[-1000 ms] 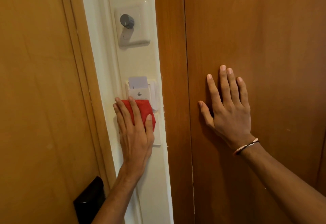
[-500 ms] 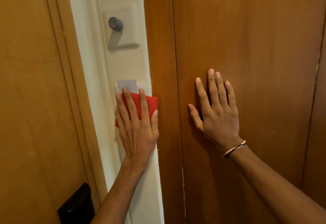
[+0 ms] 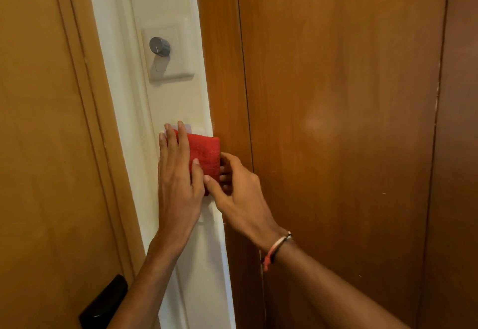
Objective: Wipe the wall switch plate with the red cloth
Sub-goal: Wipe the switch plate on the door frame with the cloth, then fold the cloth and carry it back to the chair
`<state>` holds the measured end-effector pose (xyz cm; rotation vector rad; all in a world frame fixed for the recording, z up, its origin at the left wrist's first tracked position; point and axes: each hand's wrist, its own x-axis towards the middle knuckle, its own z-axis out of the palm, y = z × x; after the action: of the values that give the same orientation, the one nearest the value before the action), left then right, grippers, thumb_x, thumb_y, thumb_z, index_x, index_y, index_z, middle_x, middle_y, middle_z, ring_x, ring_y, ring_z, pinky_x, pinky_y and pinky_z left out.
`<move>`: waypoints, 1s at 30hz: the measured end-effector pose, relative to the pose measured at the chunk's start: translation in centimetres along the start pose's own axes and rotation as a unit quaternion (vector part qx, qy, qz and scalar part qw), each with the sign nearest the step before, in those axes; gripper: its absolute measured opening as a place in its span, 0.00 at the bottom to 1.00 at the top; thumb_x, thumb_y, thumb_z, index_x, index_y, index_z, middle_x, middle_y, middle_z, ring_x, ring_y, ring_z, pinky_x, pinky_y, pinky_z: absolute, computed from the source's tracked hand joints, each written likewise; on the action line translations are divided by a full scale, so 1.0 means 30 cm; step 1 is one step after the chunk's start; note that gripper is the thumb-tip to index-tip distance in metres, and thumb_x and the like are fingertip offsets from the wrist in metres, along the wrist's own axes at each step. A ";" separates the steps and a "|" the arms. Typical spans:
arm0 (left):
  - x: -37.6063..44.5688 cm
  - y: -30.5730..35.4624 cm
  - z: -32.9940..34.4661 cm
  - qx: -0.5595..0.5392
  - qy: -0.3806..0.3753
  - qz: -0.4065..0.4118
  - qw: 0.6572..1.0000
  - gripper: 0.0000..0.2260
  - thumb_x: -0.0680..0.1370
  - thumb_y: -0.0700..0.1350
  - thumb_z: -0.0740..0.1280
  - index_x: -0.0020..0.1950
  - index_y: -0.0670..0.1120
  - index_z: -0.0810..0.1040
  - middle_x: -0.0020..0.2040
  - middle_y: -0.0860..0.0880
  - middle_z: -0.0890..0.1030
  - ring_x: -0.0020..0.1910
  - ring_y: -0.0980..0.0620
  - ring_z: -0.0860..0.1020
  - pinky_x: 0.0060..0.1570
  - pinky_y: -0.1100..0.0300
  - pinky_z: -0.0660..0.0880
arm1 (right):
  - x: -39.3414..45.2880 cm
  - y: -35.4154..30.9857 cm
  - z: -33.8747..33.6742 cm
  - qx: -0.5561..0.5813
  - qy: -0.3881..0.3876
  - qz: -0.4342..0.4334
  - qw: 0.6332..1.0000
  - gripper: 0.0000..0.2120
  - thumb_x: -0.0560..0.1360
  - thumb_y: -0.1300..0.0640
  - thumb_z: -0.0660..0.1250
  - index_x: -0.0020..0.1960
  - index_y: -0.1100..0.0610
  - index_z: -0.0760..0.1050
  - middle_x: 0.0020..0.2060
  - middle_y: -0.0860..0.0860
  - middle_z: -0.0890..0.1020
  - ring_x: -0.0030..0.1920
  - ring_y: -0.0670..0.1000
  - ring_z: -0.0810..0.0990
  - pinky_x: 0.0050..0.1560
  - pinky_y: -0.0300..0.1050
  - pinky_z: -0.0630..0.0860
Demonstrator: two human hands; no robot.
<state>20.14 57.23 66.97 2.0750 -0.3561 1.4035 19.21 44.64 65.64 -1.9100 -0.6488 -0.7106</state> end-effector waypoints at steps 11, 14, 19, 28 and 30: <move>-0.022 0.032 -0.082 -0.175 0.047 -0.103 0.978 0.39 0.74 0.45 0.76 0.81 0.49 0.59 0.75 0.48 0.71 0.71 0.51 0.73 0.64 0.58 0.76 | 0.007 -0.016 -0.039 0.187 0.061 0.142 0.970 0.13 0.78 0.56 0.75 0.60 0.60 0.84 0.53 0.54 0.88 0.53 0.53 0.87 0.57 0.45 0.85; -0.031 0.080 -0.071 -0.226 0.022 -0.115 0.967 0.40 0.73 0.45 0.76 0.81 0.50 0.59 0.68 0.54 0.73 0.66 0.56 0.75 0.59 0.66 0.75 | -0.031 -0.004 -0.102 0.205 0.076 0.148 0.965 0.14 0.79 0.57 0.73 0.63 0.59 0.82 0.56 0.54 0.87 0.58 0.53 0.86 0.61 0.51 0.85; -0.043 0.187 -0.001 -0.355 -0.048 -0.150 0.922 0.37 0.75 0.43 0.75 0.80 0.51 0.62 0.66 0.46 0.81 0.63 0.54 0.81 0.61 0.55 0.80 | -0.098 0.042 -0.274 0.241 0.113 0.153 0.952 0.13 0.80 0.61 0.71 0.64 0.63 0.80 0.59 0.59 0.86 0.61 0.57 0.85 0.62 0.48 0.82; -0.153 0.462 0.290 -0.542 -0.225 -0.173 0.791 0.23 0.72 0.43 0.76 0.67 0.47 0.78 0.62 0.46 0.84 0.60 0.50 0.83 0.53 0.61 0.80 | -0.323 0.164 -0.669 0.193 0.199 0.158 0.948 0.12 0.81 0.63 0.69 0.63 0.65 0.79 0.53 0.56 0.86 0.48 0.42 0.86 0.48 0.33 0.82; -0.198 0.543 0.364 -0.558 -0.256 -0.171 0.771 0.22 0.72 0.44 0.76 0.65 0.48 0.79 0.59 0.47 0.85 0.57 0.51 0.84 0.51 0.61 0.81 | -0.392 0.193 -0.765 0.155 0.229 0.164 0.947 0.10 0.81 0.62 0.69 0.61 0.63 0.79 0.51 0.54 0.85 0.47 0.42 0.84 0.48 0.33 0.81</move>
<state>17.28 37.14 64.10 1.3092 -0.7539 0.1794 10.54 19.92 62.26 -1.4430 -0.1311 -0.7516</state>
